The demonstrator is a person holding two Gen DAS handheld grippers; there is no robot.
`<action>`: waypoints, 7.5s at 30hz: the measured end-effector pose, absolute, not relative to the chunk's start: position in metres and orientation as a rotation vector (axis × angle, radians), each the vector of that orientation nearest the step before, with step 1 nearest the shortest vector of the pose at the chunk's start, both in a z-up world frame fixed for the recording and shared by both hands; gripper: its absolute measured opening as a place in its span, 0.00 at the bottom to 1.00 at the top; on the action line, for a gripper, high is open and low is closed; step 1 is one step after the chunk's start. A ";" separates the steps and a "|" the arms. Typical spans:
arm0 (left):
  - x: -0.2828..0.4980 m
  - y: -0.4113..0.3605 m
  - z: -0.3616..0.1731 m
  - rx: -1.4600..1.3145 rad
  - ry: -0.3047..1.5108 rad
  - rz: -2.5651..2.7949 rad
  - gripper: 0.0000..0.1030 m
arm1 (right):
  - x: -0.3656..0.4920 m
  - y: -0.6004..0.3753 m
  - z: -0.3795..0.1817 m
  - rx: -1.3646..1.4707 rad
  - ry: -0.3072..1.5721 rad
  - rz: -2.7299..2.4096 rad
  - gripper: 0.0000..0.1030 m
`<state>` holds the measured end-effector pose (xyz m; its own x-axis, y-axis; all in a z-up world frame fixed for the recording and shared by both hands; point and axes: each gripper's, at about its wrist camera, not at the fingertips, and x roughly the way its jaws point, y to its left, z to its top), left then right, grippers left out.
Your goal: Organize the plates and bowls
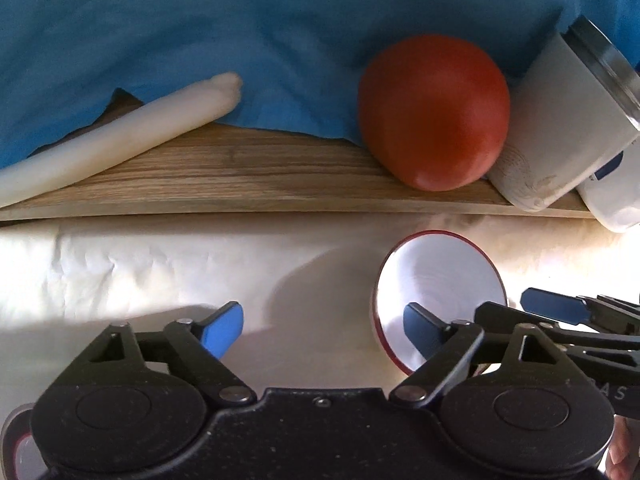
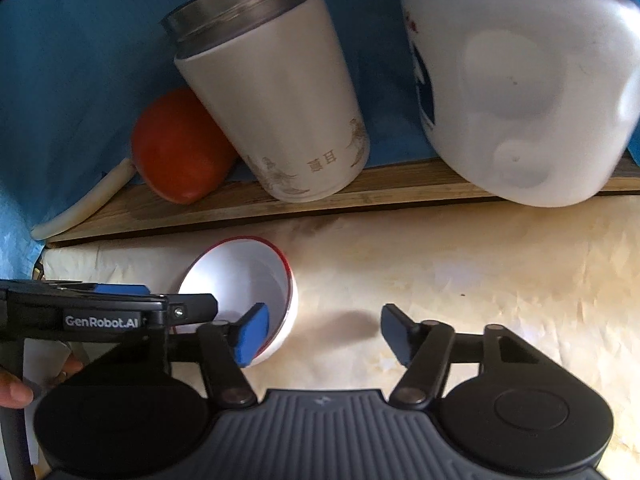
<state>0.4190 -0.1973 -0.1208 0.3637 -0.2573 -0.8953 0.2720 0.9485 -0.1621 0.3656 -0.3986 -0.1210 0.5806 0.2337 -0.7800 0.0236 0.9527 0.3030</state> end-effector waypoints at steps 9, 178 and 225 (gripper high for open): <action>0.423 -0.198 -0.117 0.002 1.160 -0.367 0.49 | 0.370 -0.395 -0.128 0.328 0.960 0.161 0.35; 0.255 0.036 -0.087 -0.274 1.066 0.119 0.99 | 0.309 -0.246 -0.074 0.087 0.943 0.308 1.00; 0.288 0.024 -0.098 -0.353 1.112 -0.103 0.16 | 0.341 -0.211 -0.097 0.104 1.046 0.501 0.14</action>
